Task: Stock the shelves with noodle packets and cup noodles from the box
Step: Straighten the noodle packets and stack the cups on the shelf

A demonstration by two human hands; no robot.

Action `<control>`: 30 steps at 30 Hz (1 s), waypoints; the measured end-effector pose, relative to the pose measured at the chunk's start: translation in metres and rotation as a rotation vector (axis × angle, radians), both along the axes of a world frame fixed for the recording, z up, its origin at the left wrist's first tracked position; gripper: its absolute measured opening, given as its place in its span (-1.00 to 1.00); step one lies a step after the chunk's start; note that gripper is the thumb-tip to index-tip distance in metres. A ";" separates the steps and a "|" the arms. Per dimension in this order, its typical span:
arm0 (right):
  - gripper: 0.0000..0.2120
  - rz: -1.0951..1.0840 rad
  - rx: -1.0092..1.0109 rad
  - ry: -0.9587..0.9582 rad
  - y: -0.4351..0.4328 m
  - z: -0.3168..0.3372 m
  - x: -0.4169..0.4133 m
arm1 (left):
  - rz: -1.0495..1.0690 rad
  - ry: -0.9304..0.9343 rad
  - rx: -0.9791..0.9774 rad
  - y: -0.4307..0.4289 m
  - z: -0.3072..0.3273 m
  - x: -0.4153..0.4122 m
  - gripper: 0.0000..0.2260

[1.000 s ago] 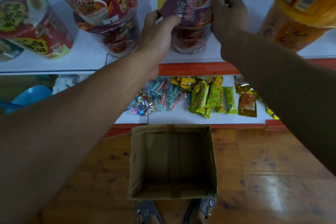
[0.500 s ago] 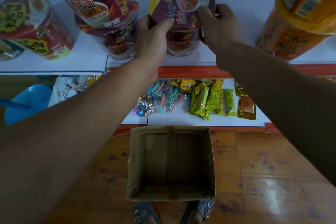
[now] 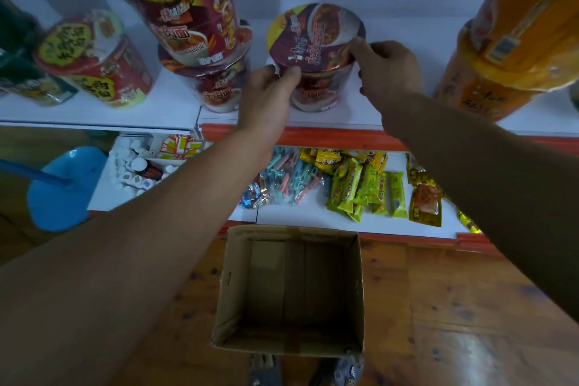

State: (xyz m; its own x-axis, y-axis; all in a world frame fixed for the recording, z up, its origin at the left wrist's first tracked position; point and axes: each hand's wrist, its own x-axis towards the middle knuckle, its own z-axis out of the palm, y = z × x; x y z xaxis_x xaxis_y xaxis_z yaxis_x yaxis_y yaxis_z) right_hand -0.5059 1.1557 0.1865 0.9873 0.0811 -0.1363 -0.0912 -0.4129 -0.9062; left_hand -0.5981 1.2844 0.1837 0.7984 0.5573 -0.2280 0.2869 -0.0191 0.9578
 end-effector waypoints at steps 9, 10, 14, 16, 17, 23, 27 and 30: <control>-0.68 -0.079 -0.131 -0.022 -0.042 0.008 -0.039 | -0.079 0.110 -0.047 -0.041 0.004 -0.030 -0.94; -0.72 -0.095 -0.172 -0.022 -0.049 0.010 -0.044 | -0.139 0.143 -0.022 -0.048 0.003 -0.032 -0.90; -0.76 -0.135 -0.400 -0.030 -0.087 0.019 -0.061 | -0.400 0.248 0.131 -0.075 0.006 -0.040 -0.82; -0.75 -0.184 -0.484 -0.034 -0.109 0.020 -0.064 | -0.491 0.276 0.255 -0.089 0.007 -0.039 -0.85; -0.76 -0.204 -0.508 -0.038 -0.120 0.018 -0.064 | -0.523 0.283 0.334 -0.096 0.007 -0.038 -0.87; -0.65 -0.361 -0.459 -0.009 -0.177 0.008 -0.043 | -0.586 0.194 0.409 -0.138 0.001 -0.011 -0.51; -0.53 -0.367 -0.330 -0.002 -0.202 0.000 -0.014 | -0.494 0.080 0.208 -0.174 0.008 0.021 -0.52; -0.47 -0.239 -0.252 -0.009 -0.214 -0.009 0.006 | -0.382 0.000 0.137 -0.196 0.011 0.046 -0.44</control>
State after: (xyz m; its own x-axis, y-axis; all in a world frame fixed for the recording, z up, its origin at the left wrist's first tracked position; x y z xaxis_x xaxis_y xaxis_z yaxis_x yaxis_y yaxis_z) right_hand -0.5000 0.9421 0.1779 0.9756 -0.1875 -0.1140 -0.2048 -0.5915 -0.7798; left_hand -0.5520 1.0884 0.1949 0.9541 0.2451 -0.1720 0.2339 -0.2516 0.9392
